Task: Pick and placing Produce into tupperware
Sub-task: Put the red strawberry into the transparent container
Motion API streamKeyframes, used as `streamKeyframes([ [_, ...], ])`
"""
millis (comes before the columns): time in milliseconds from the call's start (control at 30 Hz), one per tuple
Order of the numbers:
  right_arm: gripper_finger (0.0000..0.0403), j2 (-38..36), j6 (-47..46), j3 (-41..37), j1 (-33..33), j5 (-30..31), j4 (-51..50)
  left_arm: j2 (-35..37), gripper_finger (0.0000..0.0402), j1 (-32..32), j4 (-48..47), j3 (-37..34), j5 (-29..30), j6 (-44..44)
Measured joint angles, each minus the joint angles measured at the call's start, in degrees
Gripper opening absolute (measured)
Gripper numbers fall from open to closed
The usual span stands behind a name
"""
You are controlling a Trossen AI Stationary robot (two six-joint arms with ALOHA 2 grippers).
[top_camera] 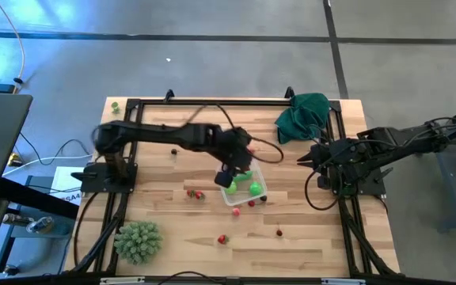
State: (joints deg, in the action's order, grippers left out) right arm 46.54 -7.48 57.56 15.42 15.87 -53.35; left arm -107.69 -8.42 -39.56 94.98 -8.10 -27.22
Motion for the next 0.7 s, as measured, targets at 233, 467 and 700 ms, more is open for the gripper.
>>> streamKeyframes([
  [233, 0.0032, -0.04, -0.01, 0.00, -0.02, 0.01, 0.00, -7.87, 0.0152, -0.21, -2.05, -0.02, -0.22, -0.56],
  [467, 0.0032, 0.00, -0.01, 0.00, 0.00, 0.01, 0.01, -12.03, 0.0152, -0.18, -2.83, -0.04, -0.94, -1.05],
  [700, 0.0032, 0.00, -0.01, 0.00, -0.01, 0.01, -0.01, -13.62, 0.0152, -0.15, -2.86, 0.06, -1.55, -1.51],
])
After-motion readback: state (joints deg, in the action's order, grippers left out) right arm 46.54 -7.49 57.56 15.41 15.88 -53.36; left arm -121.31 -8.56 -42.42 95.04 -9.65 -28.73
